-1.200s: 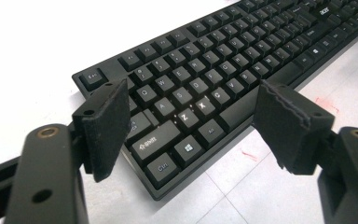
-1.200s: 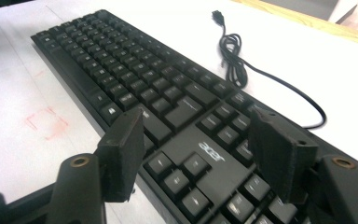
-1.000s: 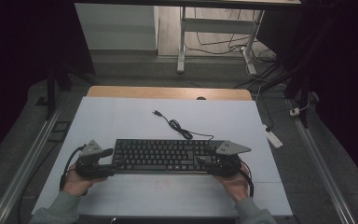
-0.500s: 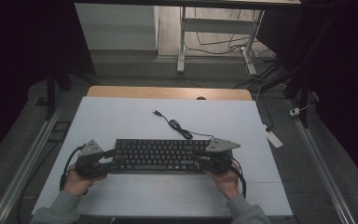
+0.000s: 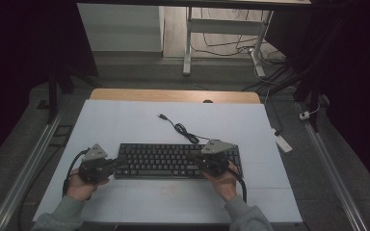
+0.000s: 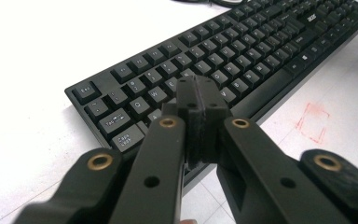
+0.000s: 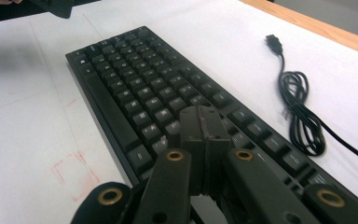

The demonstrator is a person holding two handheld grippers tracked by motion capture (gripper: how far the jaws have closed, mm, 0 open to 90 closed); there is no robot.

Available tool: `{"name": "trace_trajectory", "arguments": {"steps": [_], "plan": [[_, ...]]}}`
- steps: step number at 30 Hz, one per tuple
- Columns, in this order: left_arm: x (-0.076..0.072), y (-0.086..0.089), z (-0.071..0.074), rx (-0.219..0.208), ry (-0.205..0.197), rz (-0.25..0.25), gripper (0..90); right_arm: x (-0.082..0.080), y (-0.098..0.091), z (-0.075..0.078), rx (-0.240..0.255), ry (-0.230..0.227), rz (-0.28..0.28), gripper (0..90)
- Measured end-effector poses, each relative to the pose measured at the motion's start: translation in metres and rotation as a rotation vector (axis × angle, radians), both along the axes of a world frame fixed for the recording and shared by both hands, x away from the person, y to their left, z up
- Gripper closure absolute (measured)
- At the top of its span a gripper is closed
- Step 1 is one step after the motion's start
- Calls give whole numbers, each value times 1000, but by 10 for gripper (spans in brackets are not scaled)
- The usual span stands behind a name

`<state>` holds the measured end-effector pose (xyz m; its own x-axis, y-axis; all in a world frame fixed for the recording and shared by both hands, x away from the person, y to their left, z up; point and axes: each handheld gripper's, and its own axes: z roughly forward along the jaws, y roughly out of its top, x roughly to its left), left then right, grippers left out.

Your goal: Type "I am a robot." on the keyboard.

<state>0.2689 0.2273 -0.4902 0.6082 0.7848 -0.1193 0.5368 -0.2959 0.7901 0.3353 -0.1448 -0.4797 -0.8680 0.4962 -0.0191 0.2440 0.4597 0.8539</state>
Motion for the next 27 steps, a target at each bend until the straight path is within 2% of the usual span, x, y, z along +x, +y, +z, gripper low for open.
{"name": "trace_trajectory", "arguments": {"steps": [6, 12, 27], "plan": [[6, -1, -5, 19, 20, 8, 891, 8, 20, -5, -10, 16, 15, 896], [11, -2, -16, 57, 54, 23, 890, 15, 37, -11, -43, 35, 21, 895], [17, 0, -29, 82, 83, 42, 889, 31, 69, -23, -79, 76, 28, 895]]}}
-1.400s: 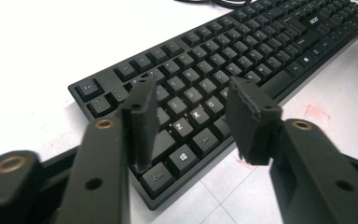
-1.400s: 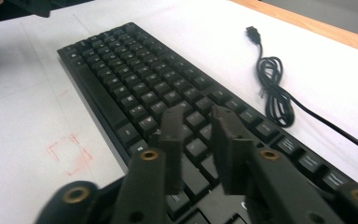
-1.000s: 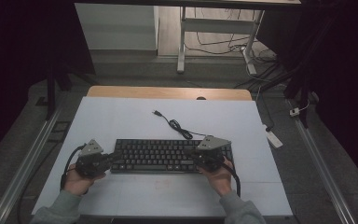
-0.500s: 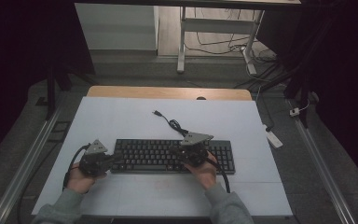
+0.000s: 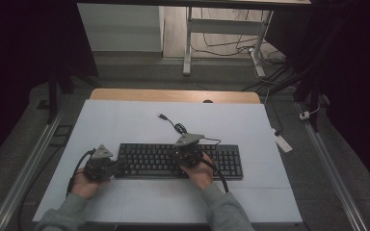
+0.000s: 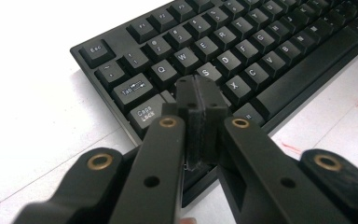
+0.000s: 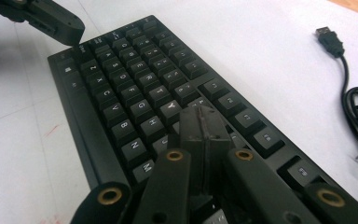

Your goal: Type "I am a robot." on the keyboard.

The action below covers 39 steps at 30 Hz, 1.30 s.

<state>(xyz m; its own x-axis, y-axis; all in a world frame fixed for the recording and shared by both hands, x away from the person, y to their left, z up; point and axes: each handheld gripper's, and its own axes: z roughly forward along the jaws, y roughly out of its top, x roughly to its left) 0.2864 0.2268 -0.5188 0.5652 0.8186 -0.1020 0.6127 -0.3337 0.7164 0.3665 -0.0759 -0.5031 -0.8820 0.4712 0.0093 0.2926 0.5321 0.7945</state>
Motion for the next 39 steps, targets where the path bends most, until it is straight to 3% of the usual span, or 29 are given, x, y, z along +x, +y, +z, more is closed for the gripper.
{"name": "trace_trajectory", "arguments": {"steps": [15, 39], "plan": [[3, -2, -7, 27, 10, -2, 889, 6, 10, -7, -2, 15, -4, 895], [3, -2, -9, 41, 15, -11, 889, 11, 11, -15, -49, 24, -41, 895]]}}
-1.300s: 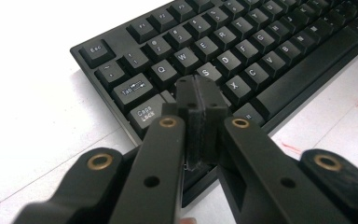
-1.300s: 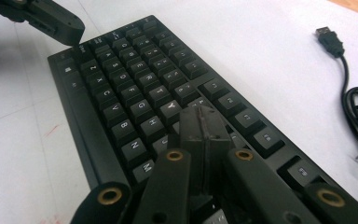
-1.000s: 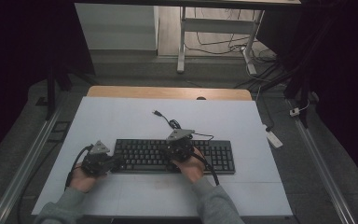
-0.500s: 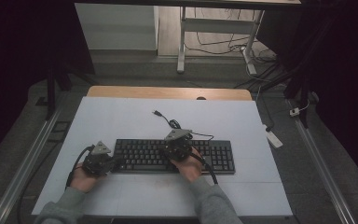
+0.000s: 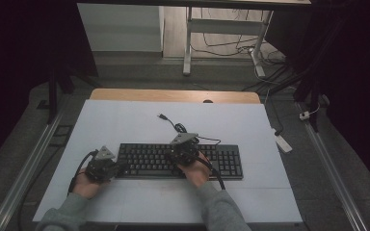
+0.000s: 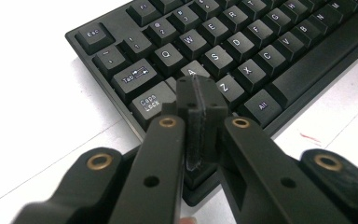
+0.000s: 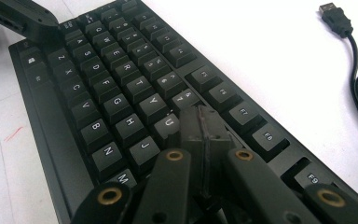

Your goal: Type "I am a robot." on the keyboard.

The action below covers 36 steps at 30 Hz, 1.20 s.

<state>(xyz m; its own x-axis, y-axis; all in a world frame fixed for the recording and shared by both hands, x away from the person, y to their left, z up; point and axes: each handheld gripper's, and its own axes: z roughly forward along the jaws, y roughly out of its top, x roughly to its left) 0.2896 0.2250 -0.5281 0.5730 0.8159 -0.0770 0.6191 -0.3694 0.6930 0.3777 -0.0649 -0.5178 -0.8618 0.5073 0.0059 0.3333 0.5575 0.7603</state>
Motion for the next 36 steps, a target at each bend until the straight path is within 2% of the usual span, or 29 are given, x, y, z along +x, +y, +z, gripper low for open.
{"name": "trace_trajectory", "arguments": {"steps": [12, 14, 17, 25, 29, 35, 36], "plan": [[1, -1, -2, 16, 2, 0, 890, 1, 1, -4, -11, 8, -1, 896], [0, -1, -1, 10, 1, 2, 889, 1, 1, -3, -12, 15, -1, 896], [-1, 0, 1, -2, -8, 4, 888, 0, 1, -1, -10, -2, 3, 895], [-2, 4, 7, -38, -37, 14, 858, -3, -5, 7, 25, -18, 2, 895], [-3, 5, 9, -61, -44, 19, 787, -7, -11, 13, 43, -23, 8, 829], [-3, 6, 11, -82, -53, 35, 580, -14, -30, 21, 62, -37, -7, 694], [-3, 6, 11, -83, -53, 38, 580, -14, -30, 21, 62, -37, -7, 694]]}}
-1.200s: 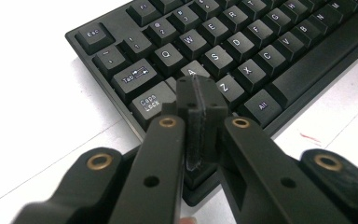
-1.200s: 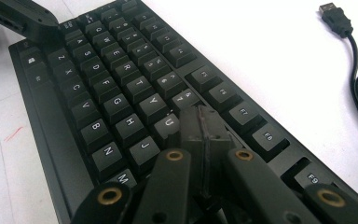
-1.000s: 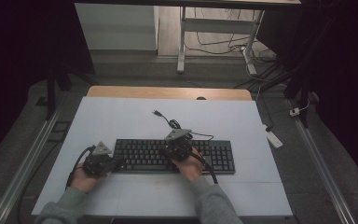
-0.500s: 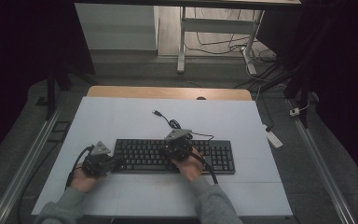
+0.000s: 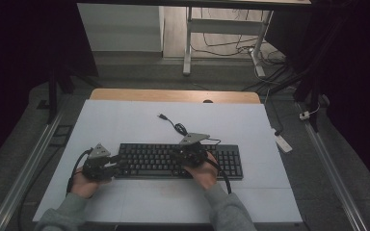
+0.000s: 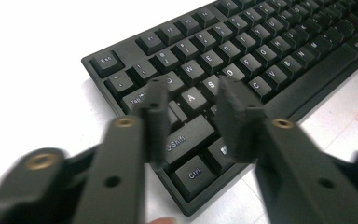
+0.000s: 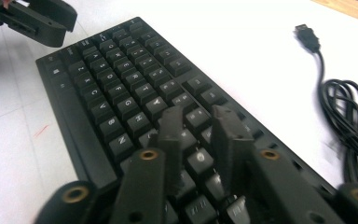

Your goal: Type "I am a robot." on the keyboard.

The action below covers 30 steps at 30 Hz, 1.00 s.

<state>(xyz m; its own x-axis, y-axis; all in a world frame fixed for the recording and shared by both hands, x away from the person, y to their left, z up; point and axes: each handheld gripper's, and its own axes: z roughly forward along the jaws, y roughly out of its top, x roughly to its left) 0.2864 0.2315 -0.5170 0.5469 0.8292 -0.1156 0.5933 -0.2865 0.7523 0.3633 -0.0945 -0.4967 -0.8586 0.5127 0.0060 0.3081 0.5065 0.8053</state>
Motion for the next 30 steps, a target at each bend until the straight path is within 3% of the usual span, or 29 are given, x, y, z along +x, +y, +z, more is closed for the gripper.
{"name": "trace_trajectory", "arguments": {"steps": [3, 9, 22, 30], "plan": [[0, 0, 0, -3, 2, 11, 465, -5, -18, 2, 10, -6, -19, 642], [2, -1, 1, -1, 5, 26, 383, -12, -43, 2, 29, -13, -51, 599], [3, -3, 3, -17, 27, 7, 307, -26, -82, 2, 20, -31, -99, 543], [3, -5, 7, -34, 10, -27, 299, -29, -91, 1, 20, -37, -111, 534]]}}
